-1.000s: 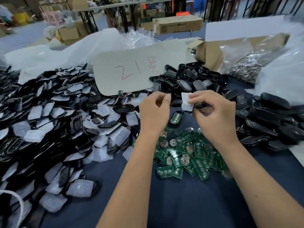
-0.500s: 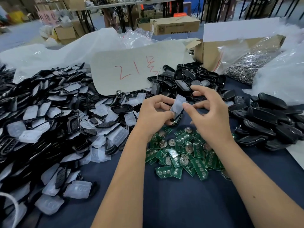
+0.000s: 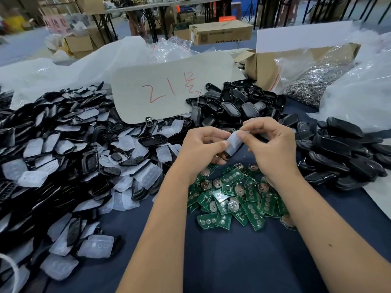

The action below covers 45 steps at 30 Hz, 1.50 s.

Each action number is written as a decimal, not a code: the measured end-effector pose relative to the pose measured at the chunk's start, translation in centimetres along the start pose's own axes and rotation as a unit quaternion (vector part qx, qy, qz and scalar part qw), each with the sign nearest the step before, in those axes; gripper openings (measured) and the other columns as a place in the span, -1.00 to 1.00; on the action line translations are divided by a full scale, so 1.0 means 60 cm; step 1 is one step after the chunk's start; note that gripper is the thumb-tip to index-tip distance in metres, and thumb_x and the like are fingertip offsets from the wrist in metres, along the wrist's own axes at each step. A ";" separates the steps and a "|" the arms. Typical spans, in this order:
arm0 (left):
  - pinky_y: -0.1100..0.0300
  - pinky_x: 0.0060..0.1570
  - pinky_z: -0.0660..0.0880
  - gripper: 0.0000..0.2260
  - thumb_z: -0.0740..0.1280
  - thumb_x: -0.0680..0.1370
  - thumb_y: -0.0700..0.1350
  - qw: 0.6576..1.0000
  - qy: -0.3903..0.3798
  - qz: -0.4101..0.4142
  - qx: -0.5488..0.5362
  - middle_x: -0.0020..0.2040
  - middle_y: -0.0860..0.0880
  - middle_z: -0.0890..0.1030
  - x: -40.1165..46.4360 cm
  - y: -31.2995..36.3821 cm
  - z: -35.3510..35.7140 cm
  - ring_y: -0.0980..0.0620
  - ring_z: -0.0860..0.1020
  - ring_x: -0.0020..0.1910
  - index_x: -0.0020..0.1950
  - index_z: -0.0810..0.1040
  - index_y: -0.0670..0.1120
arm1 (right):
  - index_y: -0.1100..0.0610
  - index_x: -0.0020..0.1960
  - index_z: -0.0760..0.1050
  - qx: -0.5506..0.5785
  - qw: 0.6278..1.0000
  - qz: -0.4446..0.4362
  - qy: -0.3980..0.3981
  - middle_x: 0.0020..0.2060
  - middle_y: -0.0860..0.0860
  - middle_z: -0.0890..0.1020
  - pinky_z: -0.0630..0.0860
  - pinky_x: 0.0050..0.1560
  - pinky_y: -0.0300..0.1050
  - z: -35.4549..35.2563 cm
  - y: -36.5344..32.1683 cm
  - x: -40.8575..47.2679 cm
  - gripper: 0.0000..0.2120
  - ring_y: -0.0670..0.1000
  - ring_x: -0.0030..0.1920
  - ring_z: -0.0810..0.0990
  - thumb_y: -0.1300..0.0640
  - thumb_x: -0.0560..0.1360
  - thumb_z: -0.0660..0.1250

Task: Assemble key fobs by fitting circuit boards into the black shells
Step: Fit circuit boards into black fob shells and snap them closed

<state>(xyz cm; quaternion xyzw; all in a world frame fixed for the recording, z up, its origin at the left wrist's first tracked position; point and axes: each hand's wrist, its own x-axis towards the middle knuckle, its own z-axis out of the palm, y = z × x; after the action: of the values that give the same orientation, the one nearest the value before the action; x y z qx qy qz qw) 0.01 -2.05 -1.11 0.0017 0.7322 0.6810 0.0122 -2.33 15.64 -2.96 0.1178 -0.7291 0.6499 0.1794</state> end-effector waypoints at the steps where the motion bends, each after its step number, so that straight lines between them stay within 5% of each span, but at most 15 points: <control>1: 0.19 -0.29 0.63 -0.90 0.44 0.57 -0.32 1.000 0.012 -0.004 -0.002 -0.19 -0.11 0.66 0.001 -0.002 -0.001 0.07 0.63 -0.28 0.06 0.70 -0.20 | -0.03 -0.13 0.69 0.012 1.000 0.006 0.024 -0.15 -0.02 0.72 0.61 -0.21 -0.02 -0.001 0.001 0.002 -0.84 0.03 -0.16 0.67 0.22 0.47 0.56; 4: 0.22 -0.30 0.61 -0.89 0.45 0.56 -0.33 0.998 0.045 -0.013 -0.030 -0.15 -0.12 0.68 0.003 -0.006 -0.010 0.05 0.63 -0.27 0.04 0.70 -0.16 | -0.08 -0.16 0.67 0.042 0.986 0.061 0.147 -0.24 -0.07 0.71 0.57 -0.32 -0.09 -0.012 -0.001 0.006 -0.86 -0.04 -0.35 0.60 0.14 0.49 0.54; 6: 0.21 -0.30 0.62 -0.87 0.46 0.56 -0.33 0.997 0.047 -0.018 -0.061 -0.18 -0.05 0.70 0.003 -0.007 -0.015 0.04 0.63 -0.30 0.04 0.70 -0.14 | -0.11 -0.07 0.64 -0.085 0.982 0.044 0.165 -0.15 -0.11 0.69 0.60 -0.16 -0.07 -0.020 0.005 0.007 -0.93 -0.05 -0.23 0.61 0.04 0.50 0.51; 8: 0.20 -0.28 0.63 -0.86 0.47 0.55 -0.33 0.996 0.029 -0.016 -0.086 -0.17 -0.05 0.71 0.003 -0.006 -0.013 0.02 0.64 -0.30 0.05 0.70 -0.12 | -0.08 0.02 0.63 -0.122 0.983 0.040 0.132 -0.08 -0.10 0.69 0.61 -0.05 -0.11 -0.016 0.001 0.006 -0.89 -0.04 -0.12 0.64 -0.02 0.52 0.50; 11: 0.20 -0.27 0.64 -0.84 0.46 0.56 -0.33 0.994 -0.009 0.002 -0.107 -0.13 -0.13 0.72 0.003 -0.005 -0.003 0.00 0.66 -0.26 0.08 0.70 -0.13 | 0.03 0.14 0.62 0.076 0.990 0.114 0.020 -0.14 0.00 0.75 0.62 -0.16 -0.18 0.002 -0.016 0.002 -0.79 -0.03 -0.14 0.72 0.08 0.53 0.53; 16: 0.19 -0.21 0.65 -0.81 0.48 0.54 -0.35 0.994 -0.032 0.017 -0.106 -0.12 -0.15 0.73 0.000 -0.007 0.008 -0.04 0.72 -0.16 0.11 0.69 -0.15 | 0.09 0.18 0.61 0.154 0.976 0.153 -0.027 -0.07 0.16 0.76 0.68 -0.03 0.16 0.002 -0.006 -0.001 -0.68 0.26 -0.04 0.75 0.25 0.47 0.56; 23: -0.09 0.10 0.66 -0.27 0.57 0.39 -0.42 0.989 -0.105 0.102 -0.028 -0.05 -0.11 0.68 -0.001 -0.006 0.007 -0.10 0.65 -0.06 0.46 0.52 0.05 | 0.17 0.12 0.62 0.229 0.952 0.201 -0.036 0.01 0.25 0.73 0.70 0.01 0.18 0.004 -0.011 0.000 -0.58 0.25 0.00 0.74 0.16 0.28 0.58; 29: -0.37 0.08 0.60 -0.33 0.61 0.35 -0.42 0.990 -0.093 0.107 -0.007 0.00 -0.18 0.60 -0.002 -0.005 0.012 -0.21 0.59 -0.13 0.37 0.57 0.03 | 0.25 0.22 0.59 0.249 0.942 0.219 -0.061 0.14 0.34 0.68 0.65 0.14 0.28 0.004 -0.012 -0.003 -0.70 0.37 0.15 0.68 0.33 0.49 0.46; 33: -0.12 -0.02 0.69 -0.37 0.63 0.34 -0.38 0.990 -0.078 0.121 -0.006 0.01 -0.16 0.60 -0.002 -0.005 0.012 -0.13 0.64 -0.18 0.30 0.56 0.05 | 0.17 0.14 0.62 0.190 0.966 0.167 -0.049 -0.03 0.16 0.75 0.69 -0.02 0.18 0.009 -0.013 -0.005 -0.78 0.26 0.04 0.73 0.35 0.53 0.47; 37: -0.18 -0.05 0.66 -0.39 0.61 0.35 -0.40 0.990 -0.059 0.130 0.002 0.08 -0.31 0.59 -0.002 -0.004 0.016 -0.19 0.64 -0.18 0.31 0.53 -0.03 | 0.09 0.09 0.63 0.167 0.976 0.136 -0.044 -0.19 -0.08 0.73 0.65 -0.16 -0.13 0.013 -0.016 -0.007 -0.78 -0.02 -0.08 0.72 0.36 0.54 0.46; 41: -0.11 -0.13 0.70 -0.68 0.48 0.54 -0.31 0.992 -0.058 0.105 -0.032 -0.04 -0.19 0.58 -0.004 0.000 0.018 -0.14 0.71 -0.13 0.25 0.59 -0.06 | 0.13 0.13 0.65 0.150 0.979 0.130 -0.050 -0.10 0.07 0.66 0.69 0.02 0.02 0.010 -0.014 -0.007 -0.74 0.08 -0.02 0.69 0.39 0.52 0.47; 45: -0.02 -0.16 0.69 -0.81 0.41 0.61 -0.30 0.994 -0.010 0.104 -0.018 -0.24 -0.08 0.58 0.000 -0.004 0.010 -0.02 0.68 -0.17 0.15 0.63 -0.05 | 0.09 0.09 0.68 0.107 0.986 0.102 -0.074 -0.09 0.16 0.72 0.67 0.03 -0.04 0.009 -0.014 -0.010 -0.74 0.04 -0.06 0.71 0.39 0.49 0.50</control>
<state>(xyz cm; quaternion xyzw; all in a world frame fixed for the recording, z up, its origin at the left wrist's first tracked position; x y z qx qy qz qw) 0.02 -1.46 -1.37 0.0838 0.7154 0.6918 -0.0514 -1.51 14.99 -2.48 0.1094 -0.6750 0.7284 0.0438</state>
